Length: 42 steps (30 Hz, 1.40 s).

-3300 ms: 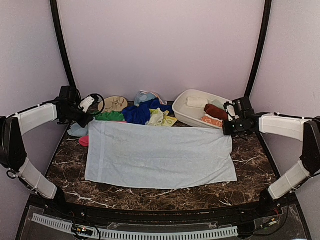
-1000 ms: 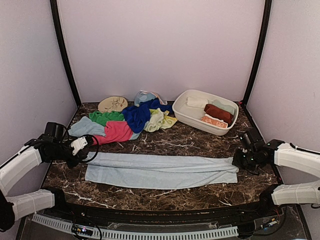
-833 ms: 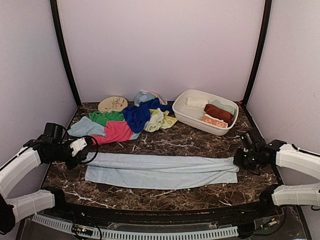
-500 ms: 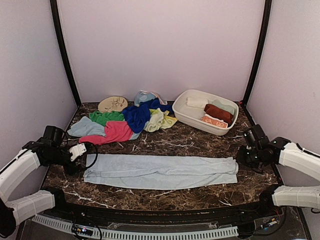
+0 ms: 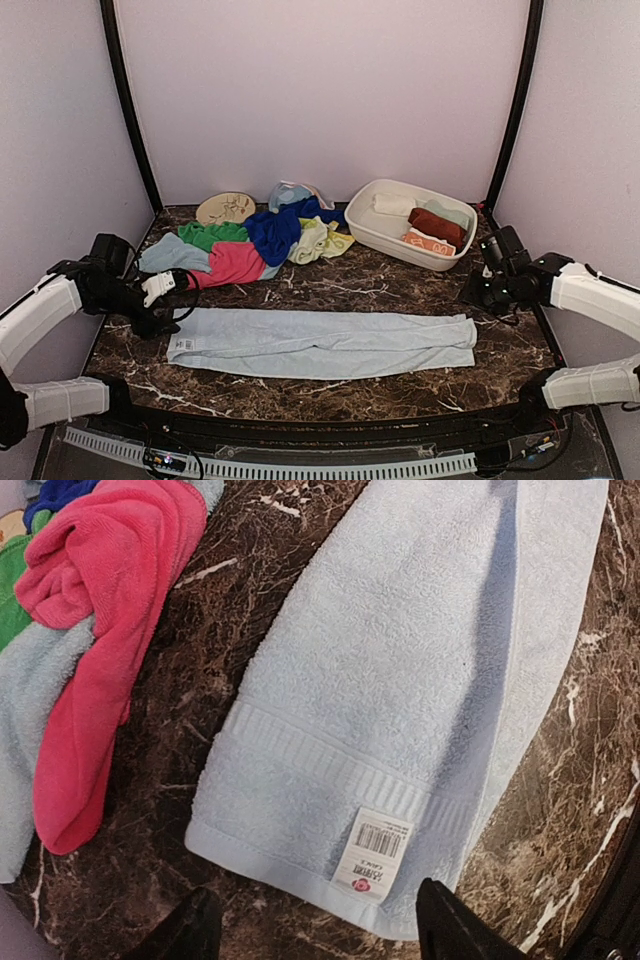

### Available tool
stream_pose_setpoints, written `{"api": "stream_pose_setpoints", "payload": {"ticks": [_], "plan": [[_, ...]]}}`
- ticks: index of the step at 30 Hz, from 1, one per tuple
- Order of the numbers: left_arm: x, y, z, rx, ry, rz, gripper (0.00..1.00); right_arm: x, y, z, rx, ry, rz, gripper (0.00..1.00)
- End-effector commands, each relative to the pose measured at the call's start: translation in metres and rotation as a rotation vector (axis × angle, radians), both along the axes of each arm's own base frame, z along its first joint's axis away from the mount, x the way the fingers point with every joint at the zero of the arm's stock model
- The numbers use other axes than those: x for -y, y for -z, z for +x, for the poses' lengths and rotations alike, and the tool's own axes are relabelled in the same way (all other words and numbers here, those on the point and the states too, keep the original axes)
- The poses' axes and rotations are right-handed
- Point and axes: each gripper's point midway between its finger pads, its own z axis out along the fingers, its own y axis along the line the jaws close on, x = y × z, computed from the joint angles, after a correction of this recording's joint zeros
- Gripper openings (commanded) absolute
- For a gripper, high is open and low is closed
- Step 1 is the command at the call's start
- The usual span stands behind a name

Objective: Roll the towels
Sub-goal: Fold the towel at the center of the board.

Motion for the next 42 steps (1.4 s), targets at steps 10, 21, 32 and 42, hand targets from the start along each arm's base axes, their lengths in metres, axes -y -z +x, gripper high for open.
{"api": "stream_pose_setpoints", "payload": {"ticks": [10,21,32,42], "plan": [[-0.008,0.065,0.003,-0.109,-0.034,0.044,0.60,-0.033,0.051,-0.036,-0.095,-0.106,0.143,0.34],[-0.035,0.086,-0.009,-0.018,0.017,0.233,0.61,-0.020,0.051,-0.088,-0.112,-0.047,0.203,0.27],[-0.012,0.024,0.035,0.020,-0.035,0.069,0.68,-0.033,-0.003,0.008,-0.041,-0.133,-0.018,0.40],[-0.004,0.050,0.023,-0.069,-0.019,0.029,0.65,-0.026,0.061,-0.037,-0.155,-0.117,0.085,0.36]]}}
